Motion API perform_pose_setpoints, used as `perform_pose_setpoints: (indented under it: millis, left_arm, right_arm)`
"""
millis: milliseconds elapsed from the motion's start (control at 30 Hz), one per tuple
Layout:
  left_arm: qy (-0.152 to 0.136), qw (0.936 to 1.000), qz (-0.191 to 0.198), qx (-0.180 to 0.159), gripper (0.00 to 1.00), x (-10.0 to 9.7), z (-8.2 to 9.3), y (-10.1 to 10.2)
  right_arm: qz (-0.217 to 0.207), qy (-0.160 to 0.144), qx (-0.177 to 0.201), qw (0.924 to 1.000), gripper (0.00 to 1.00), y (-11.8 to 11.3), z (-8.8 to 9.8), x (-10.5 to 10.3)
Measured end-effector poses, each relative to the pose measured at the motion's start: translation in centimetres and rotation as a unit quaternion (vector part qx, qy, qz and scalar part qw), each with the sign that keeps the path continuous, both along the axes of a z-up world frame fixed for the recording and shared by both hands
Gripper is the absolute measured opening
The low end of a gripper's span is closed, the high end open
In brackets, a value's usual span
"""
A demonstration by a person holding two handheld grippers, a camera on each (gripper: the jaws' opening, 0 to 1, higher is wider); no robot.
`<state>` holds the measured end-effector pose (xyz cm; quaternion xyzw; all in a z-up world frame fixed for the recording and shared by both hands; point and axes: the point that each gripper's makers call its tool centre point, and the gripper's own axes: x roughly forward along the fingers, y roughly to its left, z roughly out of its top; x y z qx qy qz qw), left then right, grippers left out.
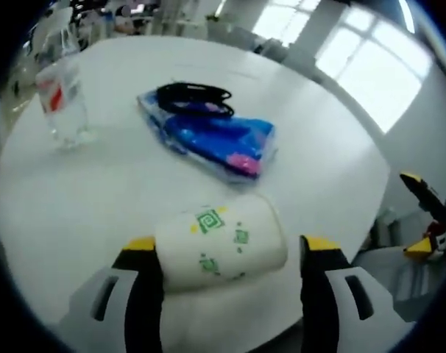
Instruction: Arrange the tabletop items into an orderly group along one side of the table until the central work area is clear of visible clutter.
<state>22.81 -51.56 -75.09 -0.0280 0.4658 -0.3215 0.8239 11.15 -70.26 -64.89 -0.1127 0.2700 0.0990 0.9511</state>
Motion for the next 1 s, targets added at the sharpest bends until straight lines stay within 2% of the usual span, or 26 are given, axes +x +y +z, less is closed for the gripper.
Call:
perform_pose_setpoints:
  millis: [133, 533, 1000]
  left_arm:
    - [0.003, 1.0, 0.003, 0.009, 0.63, 0.2, -0.4, 0.3]
    - [0.007, 0.9999, 0.004, 0.014, 0.61, 0.1, -0.7, 1.0]
    - [0.02, 0.9997, -0.011, 0.0, 0.6, -0.8, 0.0, 0.4]
  right_arm:
    - [0.001, 0.0, -0.001, 1.0, 0.93, 0.0, 0.0, 0.0]
    - [0.003, 0.001, 0.0, 1.0, 0.93, 0.1, -0.1, 0.0]
    - [0.009, 0.006, 0.006, 0.9999, 0.93, 0.4, -0.1, -0.1]
